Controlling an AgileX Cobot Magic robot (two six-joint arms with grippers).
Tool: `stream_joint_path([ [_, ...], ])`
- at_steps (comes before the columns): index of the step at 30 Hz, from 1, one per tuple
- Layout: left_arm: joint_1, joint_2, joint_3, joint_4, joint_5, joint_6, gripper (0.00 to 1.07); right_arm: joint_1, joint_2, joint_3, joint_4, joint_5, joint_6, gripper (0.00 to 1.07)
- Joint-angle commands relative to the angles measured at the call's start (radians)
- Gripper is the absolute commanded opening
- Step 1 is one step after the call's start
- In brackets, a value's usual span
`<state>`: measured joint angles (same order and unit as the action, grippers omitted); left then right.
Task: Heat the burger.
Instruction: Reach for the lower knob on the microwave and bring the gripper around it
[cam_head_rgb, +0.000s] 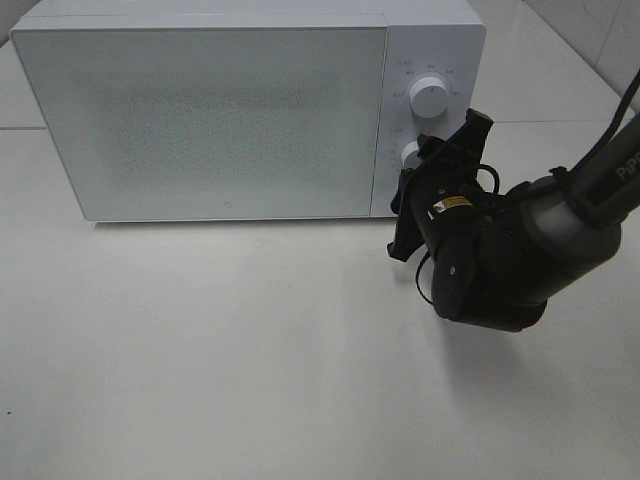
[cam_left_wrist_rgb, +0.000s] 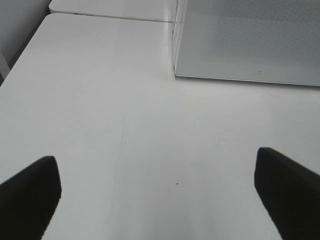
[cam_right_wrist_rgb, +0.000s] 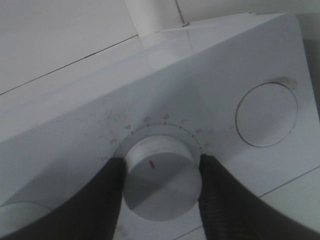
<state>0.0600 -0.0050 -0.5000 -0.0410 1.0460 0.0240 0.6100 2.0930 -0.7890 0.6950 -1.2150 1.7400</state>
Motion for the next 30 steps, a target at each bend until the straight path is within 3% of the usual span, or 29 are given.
stream_joint_path([
  [1,0.002,-0.025,0.003,-0.002,-0.009,-0.003,0.98,-0.004,-0.007,-0.029,-0.017,-0.131,0.024,0.00],
  [21,0.002,-0.025,0.003,-0.002,-0.009,-0.003,0.98,-0.004,-0.010,-0.029,-0.017,-0.131,-0.020,0.05],
  [28,0.002,-0.025,0.003,-0.002,-0.009,-0.003,0.98,-0.004,-0.019,-0.029,-0.026,-0.089,-0.038,0.23],
  [30,0.002,-0.025,0.003,-0.002,-0.009,-0.003,0.98,-0.004,-0.034,-0.027,-0.026,-0.074,-0.069,0.37],
])
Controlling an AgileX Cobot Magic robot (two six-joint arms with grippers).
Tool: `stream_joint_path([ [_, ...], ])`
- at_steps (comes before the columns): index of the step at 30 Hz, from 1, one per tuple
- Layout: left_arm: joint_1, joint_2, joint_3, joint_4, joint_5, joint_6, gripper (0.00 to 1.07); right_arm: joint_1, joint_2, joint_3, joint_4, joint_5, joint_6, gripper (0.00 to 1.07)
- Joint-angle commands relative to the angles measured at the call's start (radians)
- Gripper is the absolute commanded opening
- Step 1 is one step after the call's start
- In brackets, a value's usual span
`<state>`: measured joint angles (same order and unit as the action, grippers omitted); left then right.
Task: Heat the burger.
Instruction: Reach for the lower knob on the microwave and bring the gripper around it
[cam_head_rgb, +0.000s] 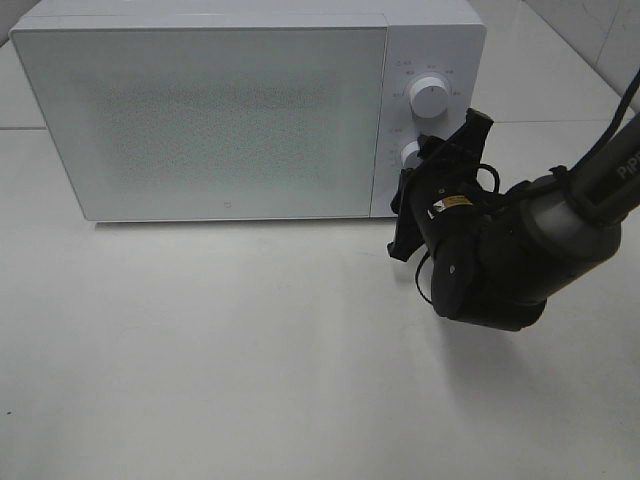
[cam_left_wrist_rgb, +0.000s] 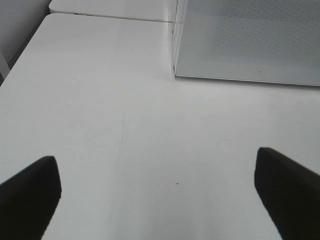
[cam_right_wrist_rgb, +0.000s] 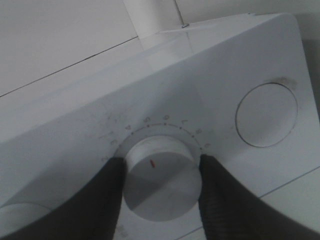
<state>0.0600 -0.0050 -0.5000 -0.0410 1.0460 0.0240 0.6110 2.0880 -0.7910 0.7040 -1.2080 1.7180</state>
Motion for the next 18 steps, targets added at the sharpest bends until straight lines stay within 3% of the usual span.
stream_joint_path([
  [1,0.002,-0.025,0.003,-0.002,-0.009,-0.003,0.98,-0.005,-0.029,-0.025,-0.035,-0.081,-0.047,0.37],
  [3,0.002,-0.025,0.003,-0.002,-0.009,-0.003,0.98,-0.005,-0.038,-0.025,-0.030,-0.079,-0.094,0.52],
  [4,0.002,-0.025,0.003,-0.002,-0.009,-0.003,0.98,-0.005,-0.038,-0.025,-0.030,-0.079,-0.094,0.52],
  [6,0.002,-0.025,0.003,-0.002,-0.009,-0.003,0.98,-0.005,-0.052,-0.015,-0.046,-0.053,-0.142,0.66],
  [9,0.002,-0.025,0.003,-0.002,-0.009,-0.003,0.98,-0.005,-0.070,0.009,-0.063,-0.021,-0.195,0.74],
  [18,0.002,-0.025,0.003,-0.002,-0.009,-0.003,0.98,-0.005,-0.144,0.108,-0.180,0.117,-0.330,0.75],
])
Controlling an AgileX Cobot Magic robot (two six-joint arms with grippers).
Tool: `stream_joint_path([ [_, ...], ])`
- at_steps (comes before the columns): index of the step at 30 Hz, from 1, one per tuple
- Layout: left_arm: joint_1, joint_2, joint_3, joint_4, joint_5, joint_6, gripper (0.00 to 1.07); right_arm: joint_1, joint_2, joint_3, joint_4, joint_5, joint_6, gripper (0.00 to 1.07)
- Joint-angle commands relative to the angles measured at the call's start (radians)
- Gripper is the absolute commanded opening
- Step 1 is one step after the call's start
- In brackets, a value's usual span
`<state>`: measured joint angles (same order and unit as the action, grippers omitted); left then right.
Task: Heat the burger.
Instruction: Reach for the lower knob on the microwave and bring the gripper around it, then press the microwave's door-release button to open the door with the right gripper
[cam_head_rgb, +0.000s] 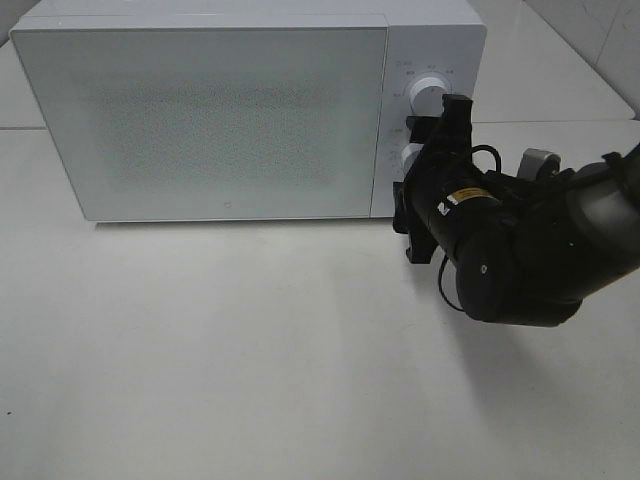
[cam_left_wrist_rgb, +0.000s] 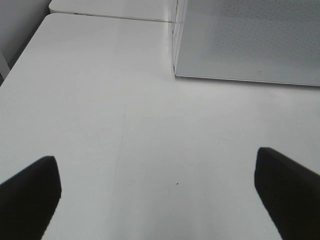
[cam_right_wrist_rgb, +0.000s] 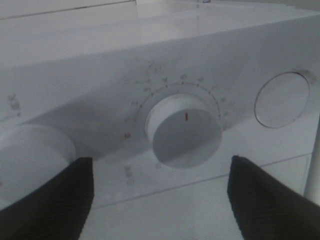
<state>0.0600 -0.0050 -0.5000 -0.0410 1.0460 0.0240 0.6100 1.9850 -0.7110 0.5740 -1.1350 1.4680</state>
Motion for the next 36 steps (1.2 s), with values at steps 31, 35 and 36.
stream_joint_path([
  [31,0.002,-0.025,0.003,-0.002,-0.009,-0.003,0.98,-0.235,-0.507,-0.053,-1.058,1.399,-0.800,0.74],
  [35,0.002,-0.025,0.003,-0.002,-0.009,-0.003,0.98,-0.235,-0.574,-0.054,-0.954,1.499,-0.976,0.74],
  [36,0.002,-0.025,0.003,-0.002,-0.009,-0.003,0.98,-0.235,-0.574,-0.054,-0.954,1.499,-0.976,0.74],
])
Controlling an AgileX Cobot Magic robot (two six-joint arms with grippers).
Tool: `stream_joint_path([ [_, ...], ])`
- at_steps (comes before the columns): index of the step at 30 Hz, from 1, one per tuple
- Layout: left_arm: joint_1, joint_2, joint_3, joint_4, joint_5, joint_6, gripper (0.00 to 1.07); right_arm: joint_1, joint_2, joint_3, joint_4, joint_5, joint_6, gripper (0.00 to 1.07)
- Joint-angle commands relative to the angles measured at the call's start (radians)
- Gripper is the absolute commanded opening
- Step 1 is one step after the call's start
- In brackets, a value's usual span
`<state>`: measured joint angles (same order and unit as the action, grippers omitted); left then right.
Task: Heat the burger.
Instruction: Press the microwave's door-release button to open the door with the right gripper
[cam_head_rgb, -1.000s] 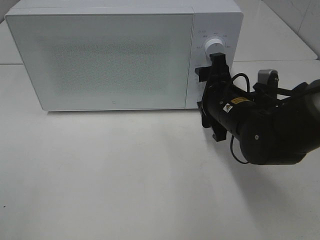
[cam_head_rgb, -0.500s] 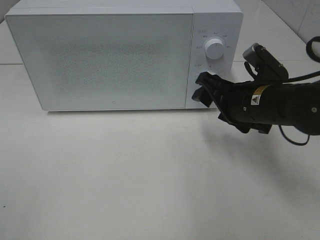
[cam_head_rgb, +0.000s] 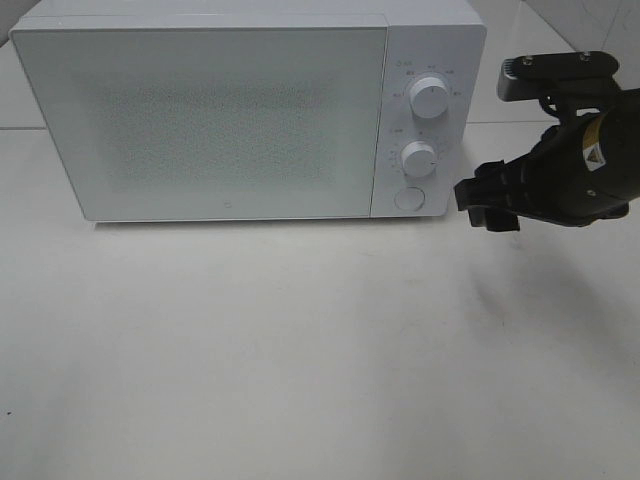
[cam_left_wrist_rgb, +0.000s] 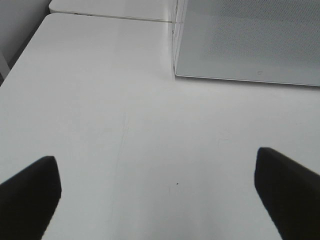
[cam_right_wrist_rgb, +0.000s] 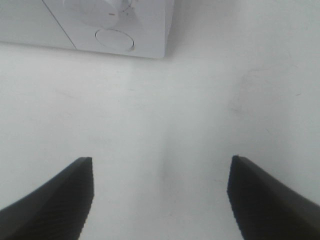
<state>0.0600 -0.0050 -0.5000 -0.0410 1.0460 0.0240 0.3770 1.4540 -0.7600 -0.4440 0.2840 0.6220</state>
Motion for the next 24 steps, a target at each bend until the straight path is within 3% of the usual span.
stream_joint_path([
  [1,0.002,-0.025,0.003,-0.002,-0.009,-0.003,0.98,-0.002,-0.082,-0.005,0.127,0.123,-0.194,0.74],
  [9,0.002,-0.025,0.003,-0.002,-0.009,-0.003,0.98,0.000,-0.236,-0.005,0.275,0.392,-0.418,0.74],
  [24,0.002,-0.025,0.003,-0.002,-0.009,-0.003,0.98,0.000,-0.490,0.016,0.319,0.591,-0.461,0.74],
])
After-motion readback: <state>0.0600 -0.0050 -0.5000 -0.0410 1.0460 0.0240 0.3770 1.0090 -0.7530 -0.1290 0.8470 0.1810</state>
